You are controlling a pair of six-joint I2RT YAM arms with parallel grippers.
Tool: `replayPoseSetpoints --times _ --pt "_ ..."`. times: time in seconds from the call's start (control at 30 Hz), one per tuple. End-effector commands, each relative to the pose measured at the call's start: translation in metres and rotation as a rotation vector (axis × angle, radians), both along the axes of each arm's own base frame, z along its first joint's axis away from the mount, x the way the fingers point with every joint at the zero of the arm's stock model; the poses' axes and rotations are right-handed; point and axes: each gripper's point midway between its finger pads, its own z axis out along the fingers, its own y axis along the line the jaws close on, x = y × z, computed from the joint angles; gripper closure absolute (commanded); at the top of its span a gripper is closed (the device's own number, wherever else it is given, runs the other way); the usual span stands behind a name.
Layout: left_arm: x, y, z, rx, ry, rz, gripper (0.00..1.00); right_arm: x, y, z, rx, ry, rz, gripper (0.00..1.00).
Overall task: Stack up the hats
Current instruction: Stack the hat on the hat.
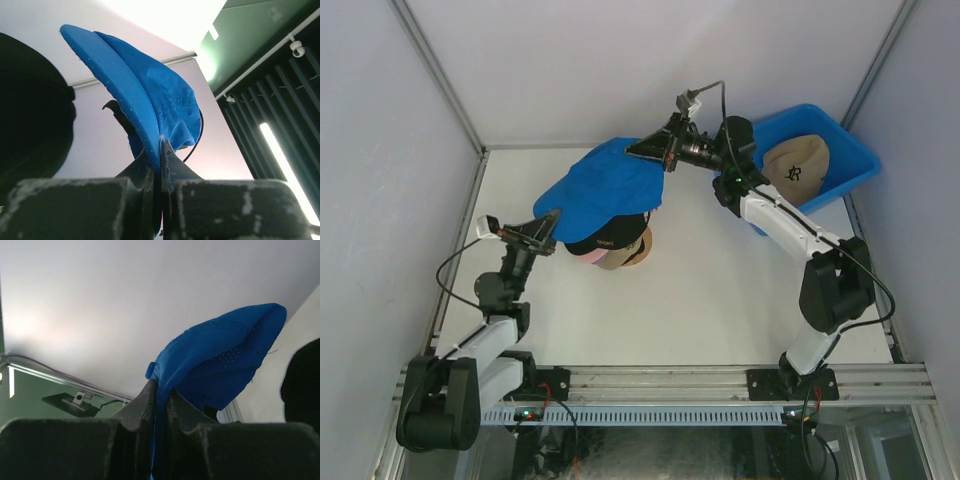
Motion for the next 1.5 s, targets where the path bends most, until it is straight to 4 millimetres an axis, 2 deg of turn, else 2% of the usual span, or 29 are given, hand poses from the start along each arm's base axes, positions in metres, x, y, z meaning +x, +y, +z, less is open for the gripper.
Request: replayPoseSetpoints --times 0.0,0.4,0.7,0.83,1.03,1.23,1.47 --pt "0.002 0.007 -0.012 0.062 -0.012 0.056 1.00 0.010 0.005 -0.009 -0.040 -0.049 0.012 0.89" --pt "0.018 0.013 -0.037 0.149 0.056 0.066 1.00 0.034 0.016 -0.048 -0.093 0.008 0.021 0.75" --pt "0.024 0.019 -0.057 0.213 0.113 0.065 1.00 0.037 0.018 -0.067 -0.131 0.034 0.030 0.62" --pt "0.026 0.025 -0.061 0.213 0.126 0.069 1.00 0.036 0.016 -0.072 -0.152 0.039 0.033 0.53" --pt "0.028 0.032 -0.062 0.187 0.133 0.056 1.00 0.038 0.008 -0.081 -0.206 0.042 0.006 0.49" --pt "0.031 0.029 -0.063 0.158 0.142 -0.001 1.00 0.037 0.001 -0.087 -0.255 0.041 -0.021 0.46" --pt "0.030 0.031 -0.052 0.140 0.118 0.006 1.00 0.037 -0.014 -0.086 -0.307 0.015 -0.080 0.45"
